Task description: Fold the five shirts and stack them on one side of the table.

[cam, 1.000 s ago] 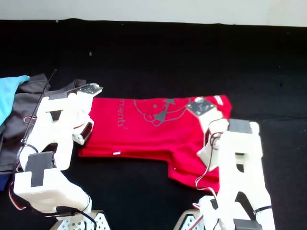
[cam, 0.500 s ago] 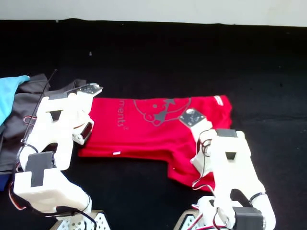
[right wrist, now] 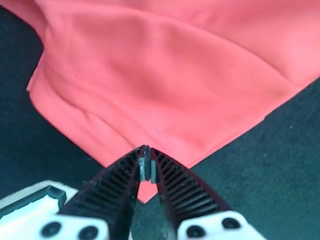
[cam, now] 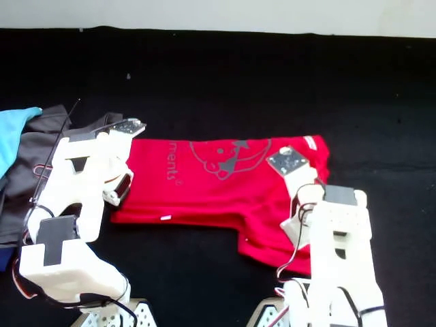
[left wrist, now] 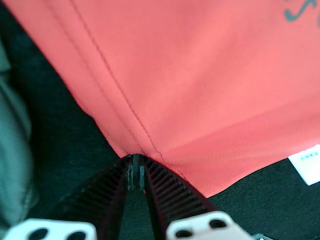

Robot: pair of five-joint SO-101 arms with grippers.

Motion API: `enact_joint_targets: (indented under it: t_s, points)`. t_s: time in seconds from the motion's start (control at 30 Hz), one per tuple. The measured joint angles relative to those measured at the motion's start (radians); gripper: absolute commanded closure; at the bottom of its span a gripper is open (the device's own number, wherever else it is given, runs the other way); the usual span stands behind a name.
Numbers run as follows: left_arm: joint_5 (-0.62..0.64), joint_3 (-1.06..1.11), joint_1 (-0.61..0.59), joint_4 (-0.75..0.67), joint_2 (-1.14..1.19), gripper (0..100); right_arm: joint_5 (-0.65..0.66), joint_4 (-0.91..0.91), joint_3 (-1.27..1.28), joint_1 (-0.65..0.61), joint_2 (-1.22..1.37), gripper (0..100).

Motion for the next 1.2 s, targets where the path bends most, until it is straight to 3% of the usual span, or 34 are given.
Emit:
enact_joint_targets:
  t_s: [0.23,0.53,0.67,1.0,1.2]
  points:
    - [0.000,0.000,0.000,0.000,0.000,99,0.000,-0.038,0.061,-0.003,0.037,80.4]
    - [0.000,0.000,0.000,0.000,0.000,99,0.000,-0.176,0.077,-0.014,0.236,83.8]
    - [0.000,0.000,0.000,0.000,0.000,99,0.000,-0.181,0.031,-0.011,0.305,99.0]
    - [0.000,0.000,0.000,0.000,0.000,99,-0.002,-0.110,-0.078,0.052,0.324,99.4]
    - [0.000,0.000,0.000,0.000,0.000,99,-0.002,0.003,-0.109,0.058,0.192,99.4]
